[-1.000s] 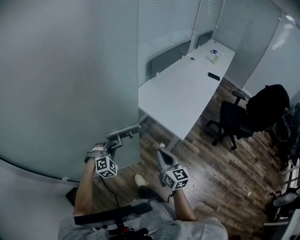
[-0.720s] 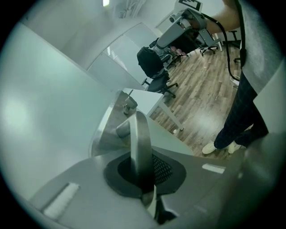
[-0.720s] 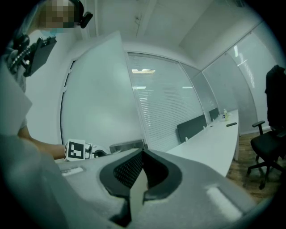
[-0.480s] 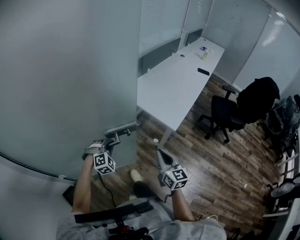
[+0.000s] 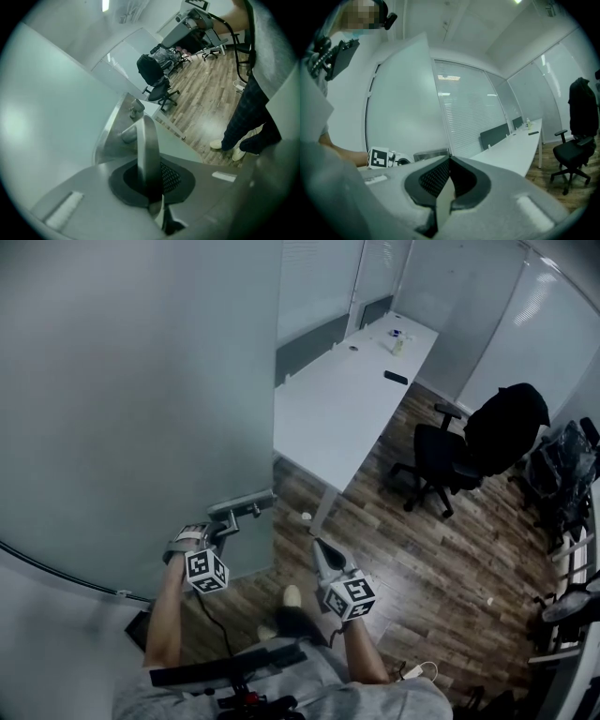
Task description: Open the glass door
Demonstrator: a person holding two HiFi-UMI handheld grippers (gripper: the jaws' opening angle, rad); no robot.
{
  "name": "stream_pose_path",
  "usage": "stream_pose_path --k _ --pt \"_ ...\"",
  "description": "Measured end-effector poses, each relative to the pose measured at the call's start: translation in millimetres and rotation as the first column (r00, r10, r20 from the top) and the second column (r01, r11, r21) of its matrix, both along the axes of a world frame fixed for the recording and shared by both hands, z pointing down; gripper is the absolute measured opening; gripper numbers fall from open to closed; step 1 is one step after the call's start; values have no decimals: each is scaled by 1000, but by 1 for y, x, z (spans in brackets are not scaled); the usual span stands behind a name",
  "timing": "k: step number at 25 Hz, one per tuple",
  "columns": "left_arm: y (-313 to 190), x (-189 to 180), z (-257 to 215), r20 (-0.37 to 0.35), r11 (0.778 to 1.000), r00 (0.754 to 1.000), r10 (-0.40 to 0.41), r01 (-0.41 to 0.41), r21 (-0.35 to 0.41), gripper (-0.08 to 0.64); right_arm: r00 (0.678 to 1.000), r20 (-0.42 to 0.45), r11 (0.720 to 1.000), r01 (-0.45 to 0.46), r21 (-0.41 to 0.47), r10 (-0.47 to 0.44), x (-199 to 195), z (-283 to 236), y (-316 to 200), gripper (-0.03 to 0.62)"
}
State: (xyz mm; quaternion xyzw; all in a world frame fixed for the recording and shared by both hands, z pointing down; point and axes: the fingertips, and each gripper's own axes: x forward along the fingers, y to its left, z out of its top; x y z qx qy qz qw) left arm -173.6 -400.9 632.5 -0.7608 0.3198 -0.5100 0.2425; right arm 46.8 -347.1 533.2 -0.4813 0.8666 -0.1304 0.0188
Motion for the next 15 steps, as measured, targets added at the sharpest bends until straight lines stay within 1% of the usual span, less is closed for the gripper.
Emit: stream_pose_path --k 8,15 --pt "26 14 -2 17 999 1000 25 -25 -25 3 999 3 999 -36 -20 36 25 2 21 2" --pt "46 19 -4 24 999 999 33 -33 -13 6 998 4 997 -64 -39 64 50 9 41 2"
